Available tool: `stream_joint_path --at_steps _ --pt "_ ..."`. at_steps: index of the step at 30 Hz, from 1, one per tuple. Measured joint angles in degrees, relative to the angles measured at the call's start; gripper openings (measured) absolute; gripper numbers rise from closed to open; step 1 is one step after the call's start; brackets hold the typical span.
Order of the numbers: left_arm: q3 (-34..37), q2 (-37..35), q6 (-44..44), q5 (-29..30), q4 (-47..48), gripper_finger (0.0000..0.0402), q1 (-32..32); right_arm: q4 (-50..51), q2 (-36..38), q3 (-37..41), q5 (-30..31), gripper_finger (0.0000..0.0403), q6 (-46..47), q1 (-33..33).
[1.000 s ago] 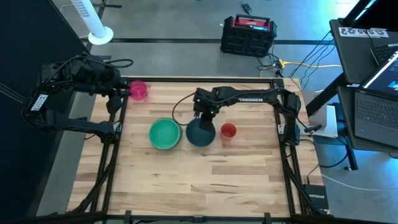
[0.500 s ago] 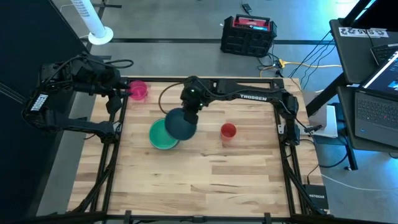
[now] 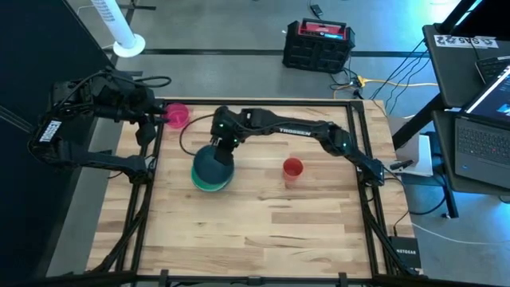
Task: Nest bowls inside each other
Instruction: Stack the blue bowl on top of the light blue bowl
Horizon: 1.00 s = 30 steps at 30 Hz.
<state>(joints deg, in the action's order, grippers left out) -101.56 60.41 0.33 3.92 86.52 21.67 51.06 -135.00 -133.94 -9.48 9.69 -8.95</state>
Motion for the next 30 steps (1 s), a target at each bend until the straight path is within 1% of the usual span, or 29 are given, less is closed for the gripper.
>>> stream_joint_path --at_steps 18,22,24,27,30 --pt "0.0 0.0 -0.3 0.0 -0.1 0.0118 0.0 -0.7 -3.7 0.2 0.9 0.0001 2.7 0.0" --pt "0.0 0.0 -0.3 0.0 -0.1 0.0118 0.0 0.3 -4.2 0.2 -0.9 0.0001 2.7 0.0" --pt "0.0 0.0 -0.3 0.0 0.0 0.0117 0.0 0.8 -4.5 0.2 -2.9 0.0002 2.8 0.0" --pt "0.0 0.0 -0.3 0.0 0.0 0.0117 0.0 0.1 -4.6 0.3 -3.8 0.0015 3.7 0.3" --pt "0.0 0.0 0.1 0.0 0.0 0.0118 0.0 -0.7 -4.4 0.2 -5.7 0.0038 4.2 0.4"
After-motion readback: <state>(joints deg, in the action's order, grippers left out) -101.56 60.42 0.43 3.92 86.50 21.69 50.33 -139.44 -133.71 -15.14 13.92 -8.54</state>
